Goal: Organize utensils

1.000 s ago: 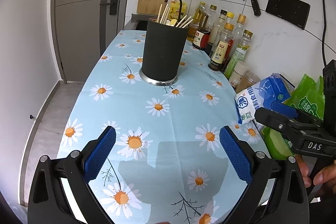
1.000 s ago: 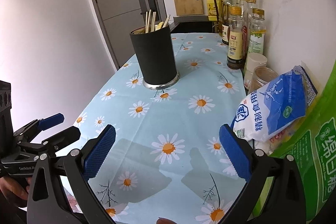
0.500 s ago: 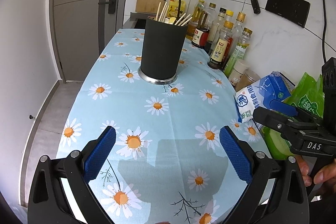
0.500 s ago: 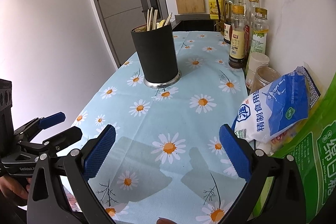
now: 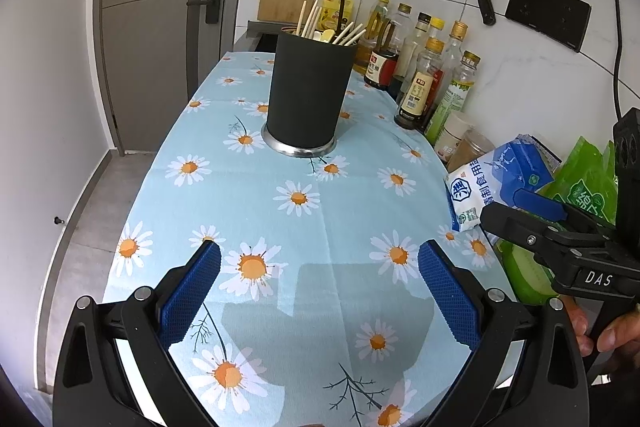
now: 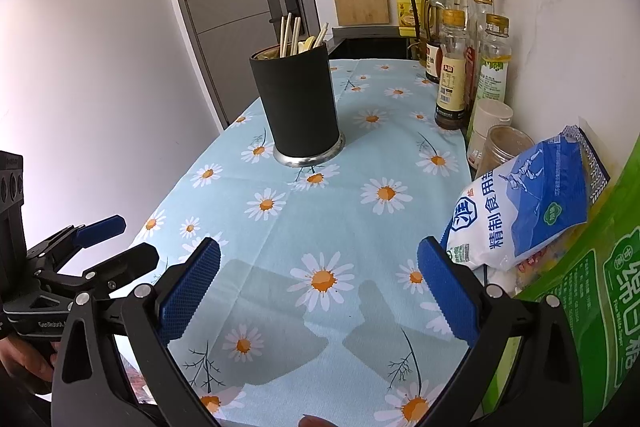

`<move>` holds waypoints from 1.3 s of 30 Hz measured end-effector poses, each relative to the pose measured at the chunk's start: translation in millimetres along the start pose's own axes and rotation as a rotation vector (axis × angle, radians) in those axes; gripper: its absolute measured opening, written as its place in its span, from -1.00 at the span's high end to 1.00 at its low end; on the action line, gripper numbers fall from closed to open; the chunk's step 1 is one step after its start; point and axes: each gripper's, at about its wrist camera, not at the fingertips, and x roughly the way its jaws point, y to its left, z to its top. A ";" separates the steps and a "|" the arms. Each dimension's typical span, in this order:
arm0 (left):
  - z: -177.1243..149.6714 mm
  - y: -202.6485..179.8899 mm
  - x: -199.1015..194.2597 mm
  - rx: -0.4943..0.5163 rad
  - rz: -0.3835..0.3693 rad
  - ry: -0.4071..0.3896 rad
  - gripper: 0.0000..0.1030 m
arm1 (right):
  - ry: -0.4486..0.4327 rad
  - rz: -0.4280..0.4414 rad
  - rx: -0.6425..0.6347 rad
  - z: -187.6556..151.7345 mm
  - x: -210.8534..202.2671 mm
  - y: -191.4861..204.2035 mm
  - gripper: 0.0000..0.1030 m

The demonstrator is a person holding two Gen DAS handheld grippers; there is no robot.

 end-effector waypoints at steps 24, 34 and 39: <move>-1.5 -3.2 1.5 0.002 -0.007 0.008 -0.87 | 0.012 0.000 0.007 -1.2 0.9 -2.5 -0.90; -1.8 -4.1 1.6 0.000 -0.003 0.008 -0.87 | 0.013 0.002 0.005 -1.3 1.5 -1.9 -0.90; -2.7 -2.7 1.8 0.002 -0.005 0.009 -0.87 | 0.017 0.001 0.006 -1.7 2.2 -1.7 -0.90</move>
